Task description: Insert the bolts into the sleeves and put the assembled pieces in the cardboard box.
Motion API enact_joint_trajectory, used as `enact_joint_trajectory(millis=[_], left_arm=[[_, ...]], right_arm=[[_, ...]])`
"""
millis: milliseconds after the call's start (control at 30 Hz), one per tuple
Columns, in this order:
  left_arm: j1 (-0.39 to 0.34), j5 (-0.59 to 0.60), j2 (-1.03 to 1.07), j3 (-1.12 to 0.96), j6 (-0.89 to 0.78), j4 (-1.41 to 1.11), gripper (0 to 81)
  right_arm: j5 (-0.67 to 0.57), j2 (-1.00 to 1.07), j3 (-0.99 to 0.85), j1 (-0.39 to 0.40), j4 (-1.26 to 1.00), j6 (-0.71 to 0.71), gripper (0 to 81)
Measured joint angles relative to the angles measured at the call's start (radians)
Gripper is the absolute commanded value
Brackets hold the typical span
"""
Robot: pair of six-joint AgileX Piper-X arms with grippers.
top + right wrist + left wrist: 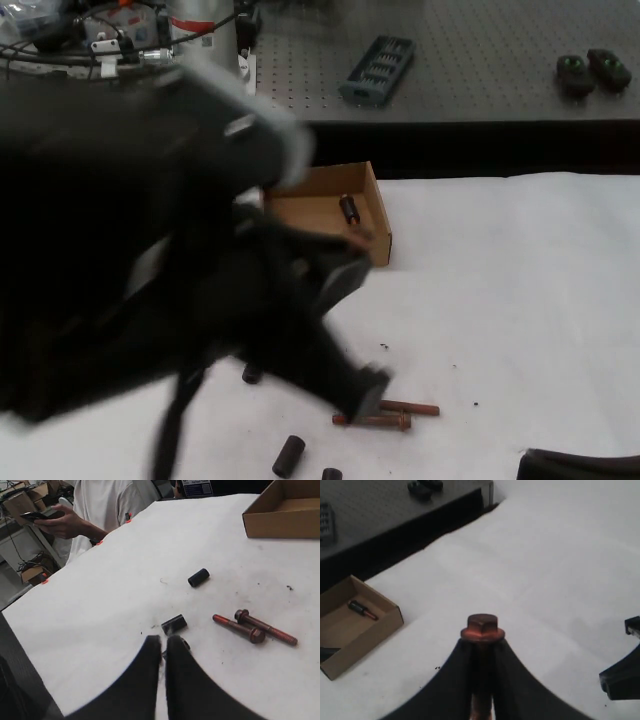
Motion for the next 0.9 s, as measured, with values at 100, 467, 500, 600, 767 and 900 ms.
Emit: enact_joint_trajectory(millis=[100, 467, 500, 600, 767, 900], left_arm=[[-0.002, -0.019, -0.129, 0.119, -0.002, -0.063, 0.6], [-0.024, -0.170, -0.294, 0.381, -0.029, -0.215, 0.6], [-0.029, -0.178, -0.306, 0.400, -0.031, -0.234, 0.6], [-0.042, -0.192, -0.361, 0.464, -0.033, -0.281, 0.6], [-0.043, -0.195, -0.409, 0.504, -0.027, -0.300, 0.6], [-0.043, -0.195, -0.446, 0.547, -0.025, -0.331, 0.6]], right_arm=[[-0.018, 0.003, 0.000, 0.000, 0.019, 0.028, 5.4], [-0.110, 0.282, -0.222, 0.000, 0.177, 0.053, 5.4], [-0.111, 0.290, -0.228, 0.000, 0.177, 0.053, 5.4], [-0.115, 0.459, -0.347, 0.015, 0.230, 0.054, 5.4], [-0.121, 0.771, -0.522, 0.095, 0.257, -0.110, 5.4], [-0.116, 0.877, -0.596, 0.109, 0.266, -0.129, 5.3]])
